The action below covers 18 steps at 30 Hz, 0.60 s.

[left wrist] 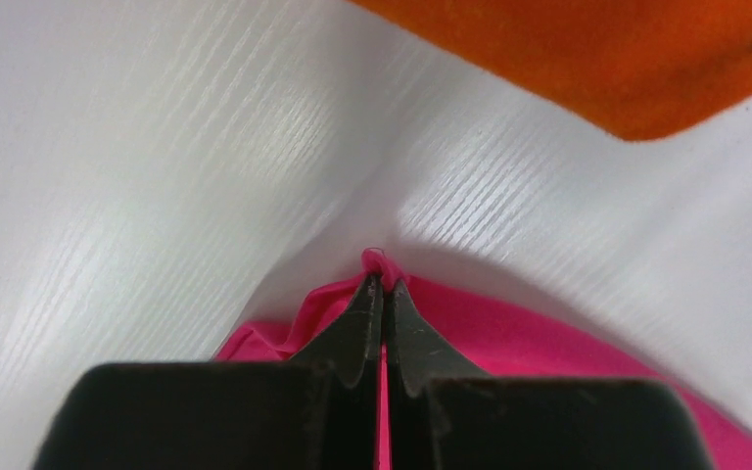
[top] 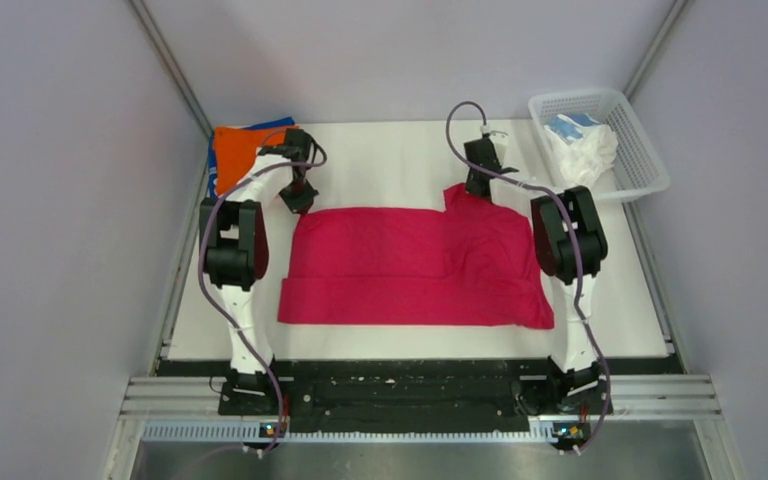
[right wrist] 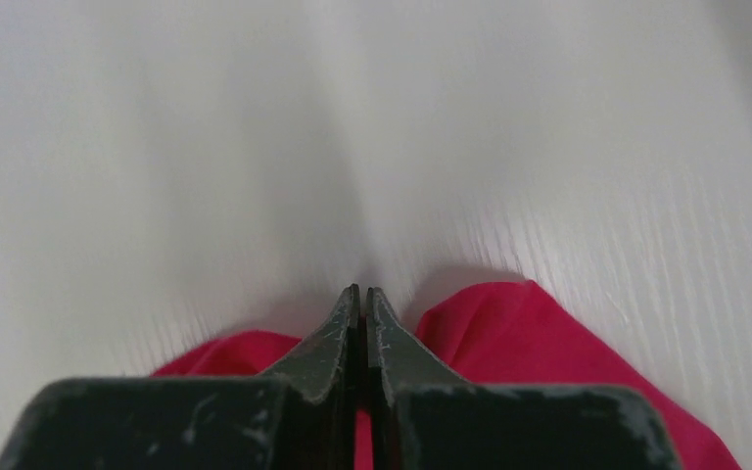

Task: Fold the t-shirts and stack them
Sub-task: Grab the side of the flattened tshirt furthest away from the robot with both arms, then fold the other side of the tshirt into a rectangle

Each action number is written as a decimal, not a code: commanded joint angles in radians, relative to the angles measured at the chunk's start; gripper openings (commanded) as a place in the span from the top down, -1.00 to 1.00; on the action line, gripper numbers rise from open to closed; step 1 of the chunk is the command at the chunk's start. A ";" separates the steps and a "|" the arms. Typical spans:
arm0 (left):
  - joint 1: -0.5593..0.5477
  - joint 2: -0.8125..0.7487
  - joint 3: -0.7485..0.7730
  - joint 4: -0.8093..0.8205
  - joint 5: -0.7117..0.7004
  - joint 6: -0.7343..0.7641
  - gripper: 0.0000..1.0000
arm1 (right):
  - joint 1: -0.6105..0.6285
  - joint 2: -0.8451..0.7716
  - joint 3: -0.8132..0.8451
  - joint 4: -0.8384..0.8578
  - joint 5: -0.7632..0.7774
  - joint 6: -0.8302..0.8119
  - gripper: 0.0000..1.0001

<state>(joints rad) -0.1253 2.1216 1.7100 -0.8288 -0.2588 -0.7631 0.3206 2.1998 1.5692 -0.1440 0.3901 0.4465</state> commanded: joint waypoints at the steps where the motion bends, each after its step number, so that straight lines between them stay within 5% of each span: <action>1: -0.006 -0.120 -0.050 0.024 -0.002 0.012 1.00 | 0.035 -0.176 -0.096 0.098 0.012 -0.099 1.00; 18: -0.038 -0.414 -0.402 0.116 -0.027 0.022 1.00 | 0.163 -0.729 -0.555 -0.088 0.122 -0.089 1.00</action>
<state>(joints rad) -0.1574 1.8191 1.3693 -0.7593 -0.2600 -0.7555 0.4519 1.6188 1.0657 -0.1574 0.4561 0.3405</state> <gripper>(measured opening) 0.014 0.012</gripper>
